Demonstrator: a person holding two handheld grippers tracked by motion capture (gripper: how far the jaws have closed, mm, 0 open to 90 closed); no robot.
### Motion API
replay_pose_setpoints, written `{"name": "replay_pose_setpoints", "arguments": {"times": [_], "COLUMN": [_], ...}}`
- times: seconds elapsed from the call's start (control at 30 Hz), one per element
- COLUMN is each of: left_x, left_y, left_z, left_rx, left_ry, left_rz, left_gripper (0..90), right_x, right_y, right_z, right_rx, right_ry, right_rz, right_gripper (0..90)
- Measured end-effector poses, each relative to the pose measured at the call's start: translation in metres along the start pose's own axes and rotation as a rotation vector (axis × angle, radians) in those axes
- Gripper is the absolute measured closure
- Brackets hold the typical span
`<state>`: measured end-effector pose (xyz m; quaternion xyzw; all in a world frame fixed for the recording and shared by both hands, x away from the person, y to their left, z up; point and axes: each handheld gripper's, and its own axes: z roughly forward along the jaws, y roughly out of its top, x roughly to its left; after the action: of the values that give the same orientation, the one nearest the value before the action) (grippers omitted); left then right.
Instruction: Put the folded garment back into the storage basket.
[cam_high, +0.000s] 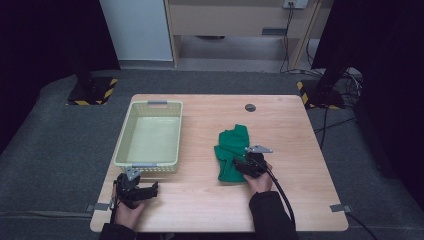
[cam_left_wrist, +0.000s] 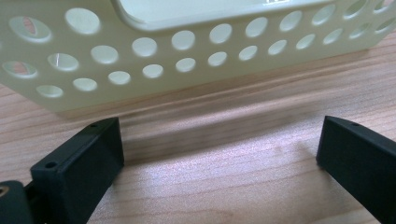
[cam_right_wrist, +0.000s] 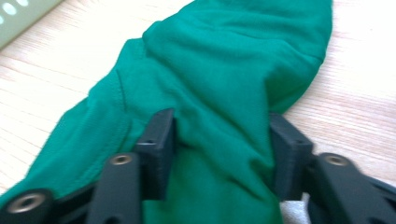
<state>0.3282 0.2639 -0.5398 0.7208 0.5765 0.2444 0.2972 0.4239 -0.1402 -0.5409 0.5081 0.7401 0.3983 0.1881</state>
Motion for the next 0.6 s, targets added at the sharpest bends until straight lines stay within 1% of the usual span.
{"name": "replay_pose_setpoints", "arguments": {"times": [0.07,0.1,0.2,0.37,0.5,0.6], "left_x": [0.0,0.0,0.0,0.0,0.0,0.0], "left_y": [0.0,0.0,0.0,0.0,0.0,0.0], "left_z": [0.0,0.0,0.0,0.0,0.0,0.0], "left_rx": [0.0,0.0,0.0,0.0,0.0,0.0], "left_ry": [0.0,0.0,0.0,0.0,0.0,0.0], "left_rz": [0.0,0.0,0.0,0.0,0.0,0.0], "left_gripper": [0.0,0.0,0.0,0.0,0.0,0.0], "right_x": [-0.001,-0.001,-0.005,-0.008,-0.01,-0.011], "right_y": [0.0,0.001,0.001,0.002,0.003,0.006], "right_z": [0.0,0.0,0.0,0.0,-0.003,-0.008], "right_rx": [0.001,0.003,0.009,0.016,0.011,-0.009], "right_ry": [0.013,0.026,0.061,0.088,0.104,0.126], "right_rz": [0.012,0.028,0.069,0.106,0.111,0.118], "right_gripper": [57.2,61.7,68.0,72.3,73.4,73.6]}}
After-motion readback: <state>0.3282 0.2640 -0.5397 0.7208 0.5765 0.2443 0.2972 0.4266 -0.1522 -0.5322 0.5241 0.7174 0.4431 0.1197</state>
